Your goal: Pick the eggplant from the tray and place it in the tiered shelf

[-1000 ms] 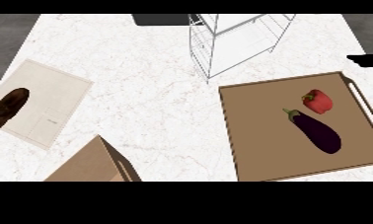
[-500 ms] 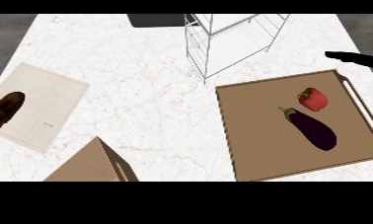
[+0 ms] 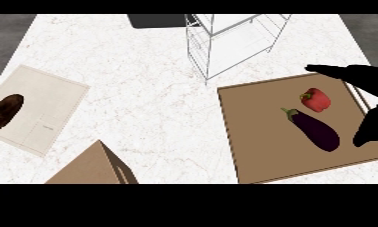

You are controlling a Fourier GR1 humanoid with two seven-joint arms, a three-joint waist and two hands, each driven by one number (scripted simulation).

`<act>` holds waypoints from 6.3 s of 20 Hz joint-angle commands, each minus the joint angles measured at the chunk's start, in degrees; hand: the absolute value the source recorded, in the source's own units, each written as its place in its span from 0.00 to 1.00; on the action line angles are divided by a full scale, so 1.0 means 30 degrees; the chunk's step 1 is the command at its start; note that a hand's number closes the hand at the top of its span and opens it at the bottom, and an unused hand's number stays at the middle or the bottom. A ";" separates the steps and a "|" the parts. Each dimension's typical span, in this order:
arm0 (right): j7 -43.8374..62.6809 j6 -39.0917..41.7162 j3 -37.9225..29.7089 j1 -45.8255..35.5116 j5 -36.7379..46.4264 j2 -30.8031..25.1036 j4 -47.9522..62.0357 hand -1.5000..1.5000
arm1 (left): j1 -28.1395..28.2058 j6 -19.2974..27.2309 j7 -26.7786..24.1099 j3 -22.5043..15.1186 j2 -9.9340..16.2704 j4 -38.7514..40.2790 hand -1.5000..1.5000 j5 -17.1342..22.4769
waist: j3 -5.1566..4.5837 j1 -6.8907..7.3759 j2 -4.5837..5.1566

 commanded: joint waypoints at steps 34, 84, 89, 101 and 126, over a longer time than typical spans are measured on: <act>0.3608 -0.5716 0.2657 0.1547 0.5460 0.4207 -0.0220 0.00 | -0.5792 0.0068 -0.1821 0.1466 0.0538 -0.0813 0.50 0.1019 | -0.0143 -0.0676 0.0139; 0.5100 -0.7362 -0.3075 -0.3549 0.1441 0.9170 -0.7181 1.00 | -0.4782 0.1603 -0.1249 0.1225 0.1705 -0.1249 0.50 0.1957 | -0.0248 -0.1386 -0.0565; 0.6825 -0.7157 -0.4605 -0.5545 0.0539 0.9066 -0.6359 1.00 | -0.5199 0.1396 -0.0933 0.0946 0.1770 -0.1437 0.50 0.1992 | -0.0268 -0.0852 -0.0331; 0.9053 -0.5737 -0.6338 -0.9744 -0.0684 0.8059 -0.3654 1.00 | -0.6344 0.1217 -0.0707 0.0562 0.1985 -0.1265 0.50 0.1723 | -0.0305 0.0227 -0.0079; 0.5589 -0.5468 -0.5818 -1.2839 0.1256 0.8337 0.2866 1.00 | -0.7916 0.1374 0.0026 -0.0257 0.2086 -0.0966 0.50 0.2105 | -0.0229 0.1156 0.0417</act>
